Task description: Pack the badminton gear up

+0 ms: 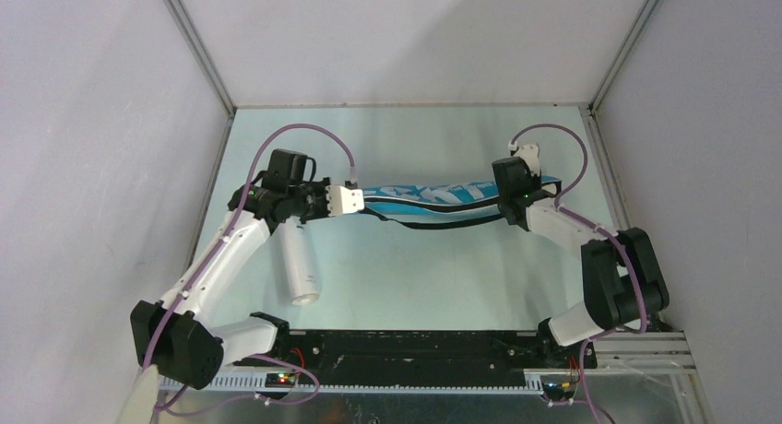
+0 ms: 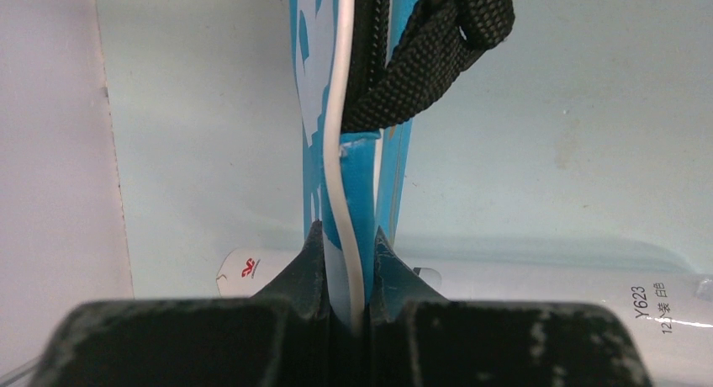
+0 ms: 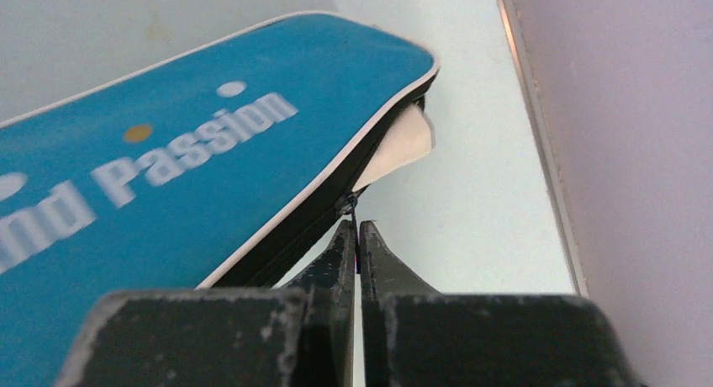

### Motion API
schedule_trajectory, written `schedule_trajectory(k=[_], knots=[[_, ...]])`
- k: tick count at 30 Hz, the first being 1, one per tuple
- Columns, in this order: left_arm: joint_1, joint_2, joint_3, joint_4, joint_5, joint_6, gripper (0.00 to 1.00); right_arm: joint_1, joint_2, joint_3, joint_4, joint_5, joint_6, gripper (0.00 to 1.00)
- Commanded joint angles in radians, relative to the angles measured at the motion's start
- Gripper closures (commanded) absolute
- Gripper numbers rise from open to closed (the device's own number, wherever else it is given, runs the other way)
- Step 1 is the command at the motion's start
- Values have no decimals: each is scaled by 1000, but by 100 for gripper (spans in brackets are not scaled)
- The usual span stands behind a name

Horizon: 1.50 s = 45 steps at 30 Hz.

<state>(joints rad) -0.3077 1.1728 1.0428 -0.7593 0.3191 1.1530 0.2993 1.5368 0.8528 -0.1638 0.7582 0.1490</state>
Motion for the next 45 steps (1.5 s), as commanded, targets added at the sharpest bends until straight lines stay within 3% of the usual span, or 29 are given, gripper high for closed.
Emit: schedule_trajectory(k=[1, 10, 15, 19, 26, 36, 38, 41, 45], knots=[[58, -50, 19, 25, -99, 9, 100, -136, 64, 57, 23, 161, -83, 100], [87, -72, 30, -40, -52, 56, 100, -343, 238, 161, 61, 116, -210, 100], [99, -89, 32, -58, -37, 77, 100, -423, 285, 200, 114, 14, -265, 100], [108, -88, 40, -82, -37, 95, 100, -508, 289, 239, 138, -127, -316, 100], [120, -90, 52, -108, -20, 116, 100, -694, 286, 280, 189, -510, -387, 100], [122, -83, 90, -150, 23, 125, 100, -748, 285, 243, 332, -587, -519, 100], [122, -79, 102, -166, 19, 131, 100, -754, 296, 232, 397, -538, -524, 100], [122, -78, 105, -177, 3, 135, 100, -756, 339, 239, 486, -314, -582, 100], [122, -83, 95, -164, -5, 136, 100, -769, 332, 240, 459, -249, -561, 100]])
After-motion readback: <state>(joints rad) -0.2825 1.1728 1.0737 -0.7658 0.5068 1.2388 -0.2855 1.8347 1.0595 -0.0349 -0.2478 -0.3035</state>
